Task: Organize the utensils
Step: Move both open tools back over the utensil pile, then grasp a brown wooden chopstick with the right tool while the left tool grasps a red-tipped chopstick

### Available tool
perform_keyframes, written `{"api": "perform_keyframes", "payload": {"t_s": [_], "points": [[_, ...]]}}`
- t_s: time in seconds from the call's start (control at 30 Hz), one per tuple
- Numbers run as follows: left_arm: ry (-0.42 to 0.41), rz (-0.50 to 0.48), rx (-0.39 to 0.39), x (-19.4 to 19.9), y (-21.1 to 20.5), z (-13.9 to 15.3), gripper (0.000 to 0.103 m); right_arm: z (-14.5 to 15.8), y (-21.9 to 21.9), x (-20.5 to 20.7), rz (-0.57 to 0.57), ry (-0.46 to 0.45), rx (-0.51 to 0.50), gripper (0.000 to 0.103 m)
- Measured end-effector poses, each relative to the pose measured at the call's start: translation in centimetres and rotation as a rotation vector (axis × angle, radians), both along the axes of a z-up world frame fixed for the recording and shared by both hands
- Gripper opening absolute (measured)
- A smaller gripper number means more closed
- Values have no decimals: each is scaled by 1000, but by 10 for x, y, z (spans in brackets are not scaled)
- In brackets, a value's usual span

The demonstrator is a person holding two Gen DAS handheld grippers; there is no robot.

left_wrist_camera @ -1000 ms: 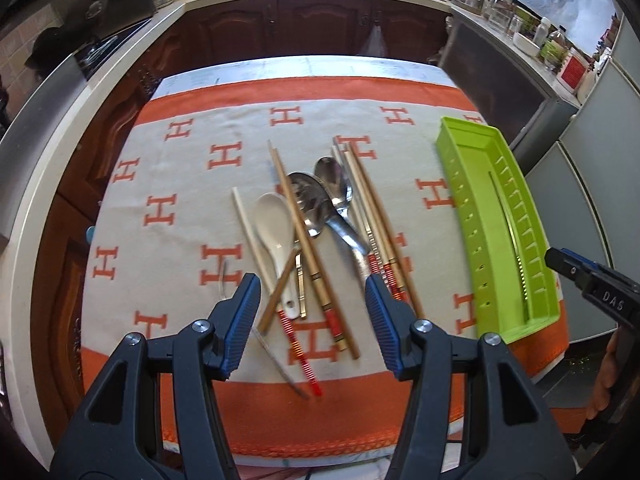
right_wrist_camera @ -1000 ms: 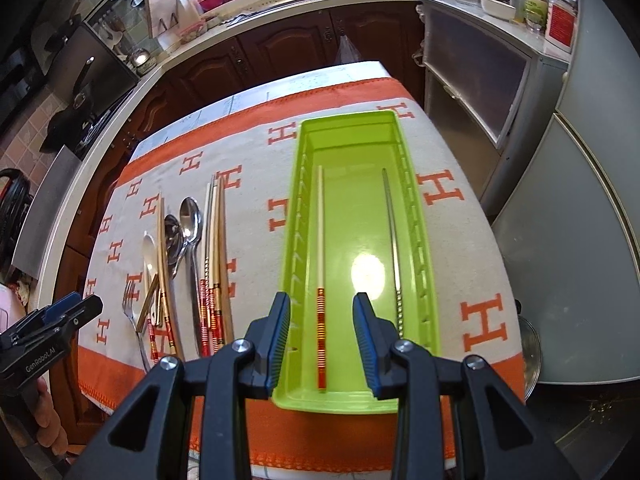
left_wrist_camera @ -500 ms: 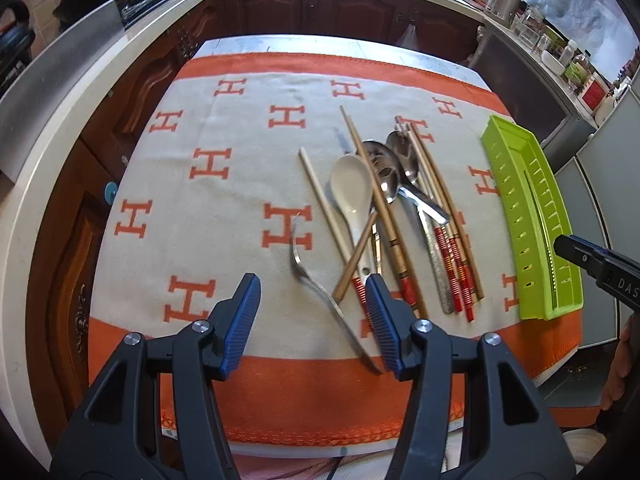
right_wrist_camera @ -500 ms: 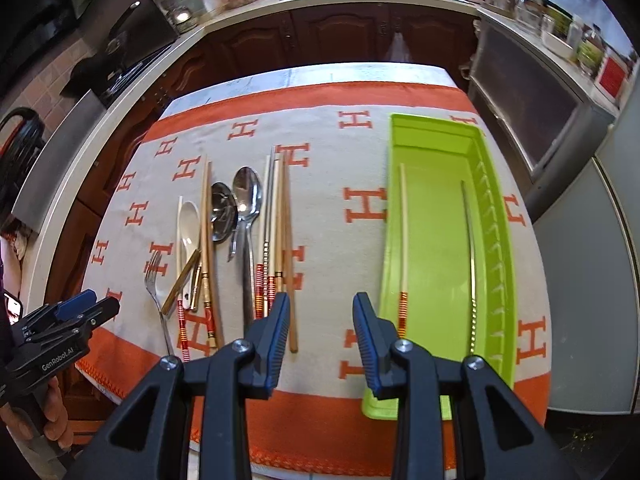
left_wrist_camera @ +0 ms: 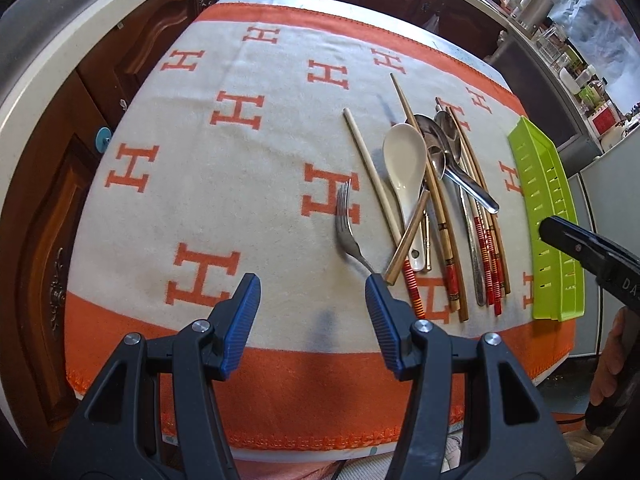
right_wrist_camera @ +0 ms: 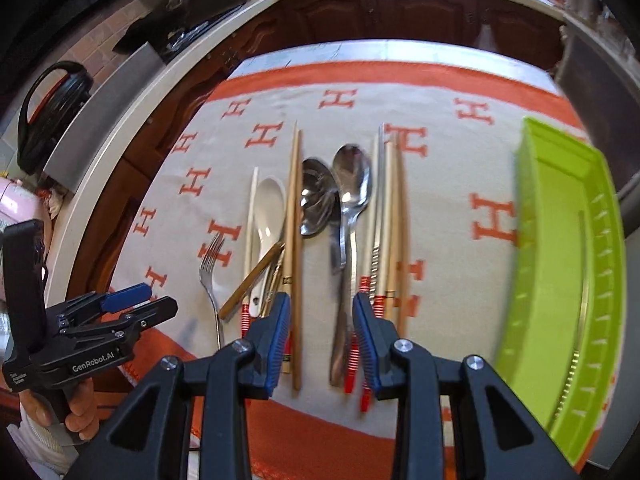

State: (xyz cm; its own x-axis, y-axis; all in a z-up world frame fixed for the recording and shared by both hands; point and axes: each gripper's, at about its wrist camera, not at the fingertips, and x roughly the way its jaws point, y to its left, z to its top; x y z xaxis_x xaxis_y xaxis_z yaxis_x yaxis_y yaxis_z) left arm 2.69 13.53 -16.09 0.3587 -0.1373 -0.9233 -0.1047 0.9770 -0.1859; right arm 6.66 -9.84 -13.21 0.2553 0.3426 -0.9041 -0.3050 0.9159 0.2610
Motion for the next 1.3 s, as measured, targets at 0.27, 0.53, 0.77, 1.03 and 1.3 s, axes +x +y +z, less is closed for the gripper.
{"api": "perform_keyframes", "payload": {"t_s": [0.27,0.53,0.77,1.03,1.3], "points": [[23,-17,-10,5,0,-12,52,-30,23,5,60,56,-23,15],[37,-7,-27,9,7,-19,52,-34,30,7,85,29,-81,8],[35,-19,-30,11,4,-19,52,-34,39,13,110,30,-91,8],[33,-31,-28,10,1,-18,52,-44,51,16,134,25,-108,9],[24,-50,-14,10,-6,-13,52,-34,30,14,46,-2,-37,6]]}}
